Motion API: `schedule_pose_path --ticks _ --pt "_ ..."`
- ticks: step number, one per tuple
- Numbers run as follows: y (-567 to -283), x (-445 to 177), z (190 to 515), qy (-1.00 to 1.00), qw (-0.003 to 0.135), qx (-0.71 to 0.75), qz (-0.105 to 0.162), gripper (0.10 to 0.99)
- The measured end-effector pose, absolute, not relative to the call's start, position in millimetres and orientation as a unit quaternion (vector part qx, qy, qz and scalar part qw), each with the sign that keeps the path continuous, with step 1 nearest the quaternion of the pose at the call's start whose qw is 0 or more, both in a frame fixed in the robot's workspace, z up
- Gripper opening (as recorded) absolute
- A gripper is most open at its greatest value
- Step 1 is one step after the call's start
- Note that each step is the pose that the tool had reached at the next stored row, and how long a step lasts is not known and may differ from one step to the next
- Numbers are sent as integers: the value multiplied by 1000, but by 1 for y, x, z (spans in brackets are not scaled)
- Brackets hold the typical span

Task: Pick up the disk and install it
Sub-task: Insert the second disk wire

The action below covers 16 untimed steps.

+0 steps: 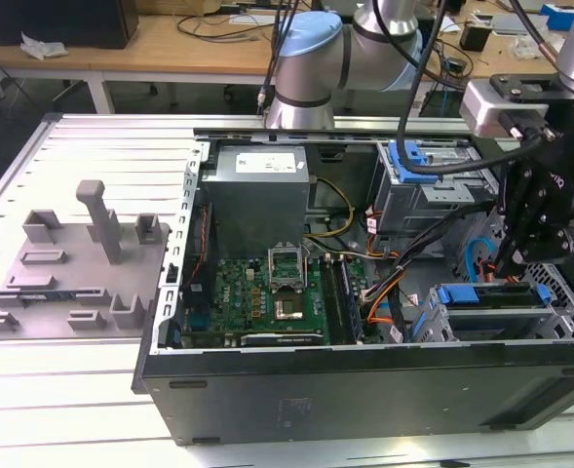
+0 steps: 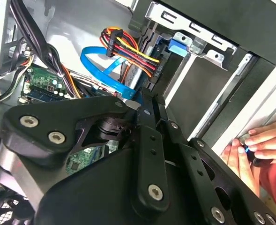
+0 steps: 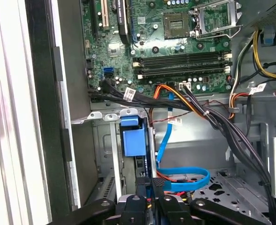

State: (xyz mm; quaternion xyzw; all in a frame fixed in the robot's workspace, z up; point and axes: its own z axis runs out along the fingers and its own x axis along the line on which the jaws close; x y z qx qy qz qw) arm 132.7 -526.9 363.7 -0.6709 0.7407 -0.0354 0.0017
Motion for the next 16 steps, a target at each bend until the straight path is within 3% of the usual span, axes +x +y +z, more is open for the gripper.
schedule_pose_path --ticks 8,16 --pt "-537 133 362 739 19 -674 -19 165" --pt "-538 133 361 738 20 -675 -18 165"
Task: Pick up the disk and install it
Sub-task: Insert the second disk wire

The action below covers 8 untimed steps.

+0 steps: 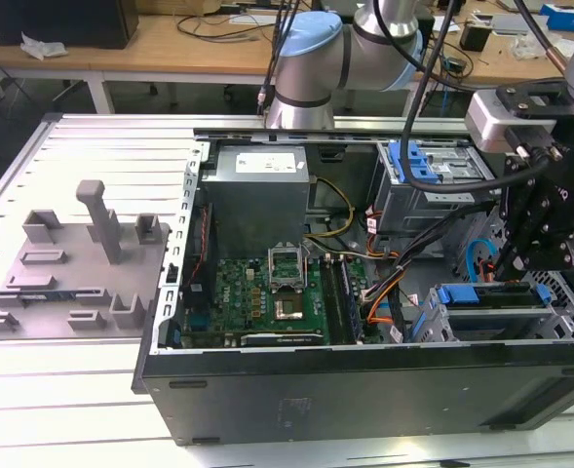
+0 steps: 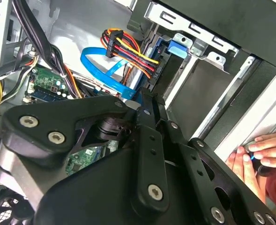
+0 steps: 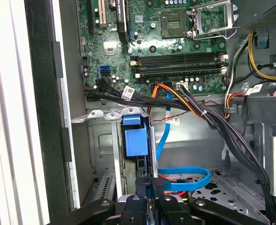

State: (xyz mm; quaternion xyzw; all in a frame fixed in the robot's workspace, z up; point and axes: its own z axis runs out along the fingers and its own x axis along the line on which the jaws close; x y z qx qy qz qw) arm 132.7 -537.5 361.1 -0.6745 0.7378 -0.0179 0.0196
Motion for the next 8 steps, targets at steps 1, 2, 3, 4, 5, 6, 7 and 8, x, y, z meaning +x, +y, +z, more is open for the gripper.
schedule_pose_path --ticks 1,2,3,4,5,6,7,8 --pt "-538 133 361 737 20 -676 -18 165" --pt "-538 134 361 735 20 -678 -18 165" --pt "-538 134 361 732 20 -681 -18 165" --pt "-538 134 361 731 20 -682 -18 165" --pt "-538 134 361 728 20 -686 -18 165" --pt "-538 134 361 726 20 -688 -17 165" --pt "-538 134 361 724 20 -689 -17 165" --pt "-538 134 361 722 21 -691 -17 165"
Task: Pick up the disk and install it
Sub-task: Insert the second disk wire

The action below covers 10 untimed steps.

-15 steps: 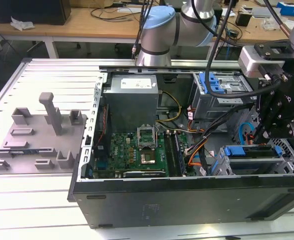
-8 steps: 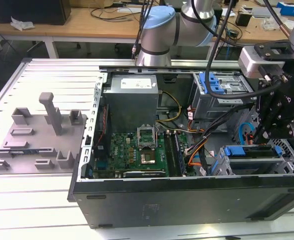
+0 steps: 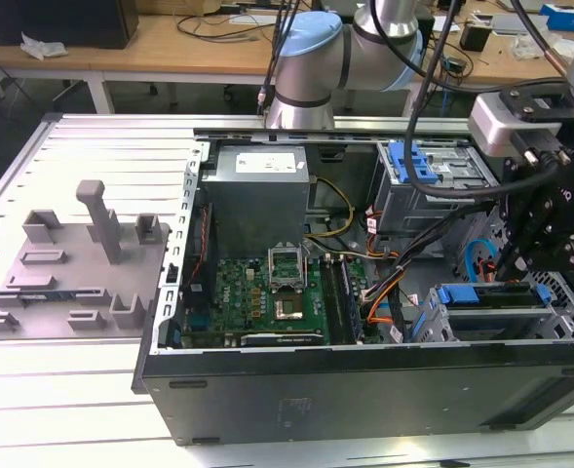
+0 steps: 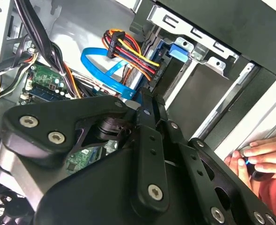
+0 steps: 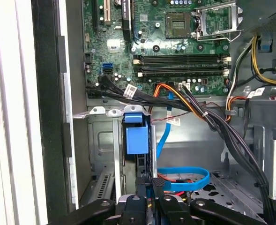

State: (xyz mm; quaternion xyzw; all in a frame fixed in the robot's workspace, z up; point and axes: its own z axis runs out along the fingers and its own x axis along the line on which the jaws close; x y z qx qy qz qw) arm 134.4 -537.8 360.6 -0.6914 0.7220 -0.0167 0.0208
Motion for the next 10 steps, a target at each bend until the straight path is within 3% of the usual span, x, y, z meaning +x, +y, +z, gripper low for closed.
schedule_pose_path --ticks 10 --pt "-541 134 357 712 27 -701 -10 165"
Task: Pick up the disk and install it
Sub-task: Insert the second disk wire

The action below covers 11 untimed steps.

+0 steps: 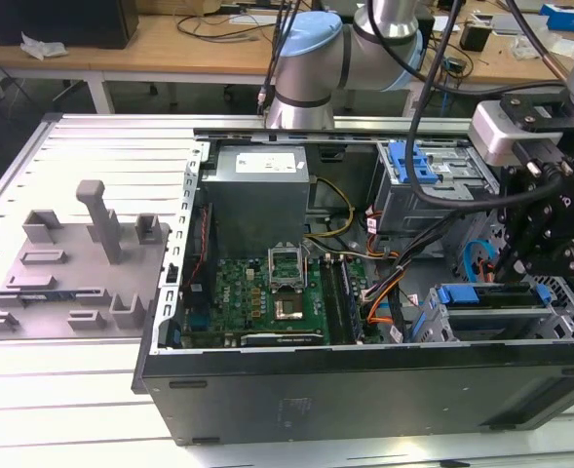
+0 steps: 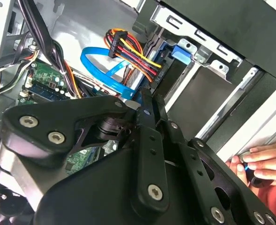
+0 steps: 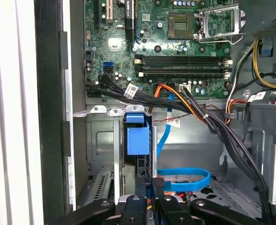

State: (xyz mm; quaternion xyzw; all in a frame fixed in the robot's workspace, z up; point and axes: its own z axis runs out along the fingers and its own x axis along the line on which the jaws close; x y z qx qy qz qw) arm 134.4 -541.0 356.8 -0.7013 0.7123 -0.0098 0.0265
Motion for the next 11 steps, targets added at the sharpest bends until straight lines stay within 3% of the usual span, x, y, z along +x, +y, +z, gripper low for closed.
schedule_pose_path --ticks 11 --pt "-541 136 354 706 27 -707 -9 165"
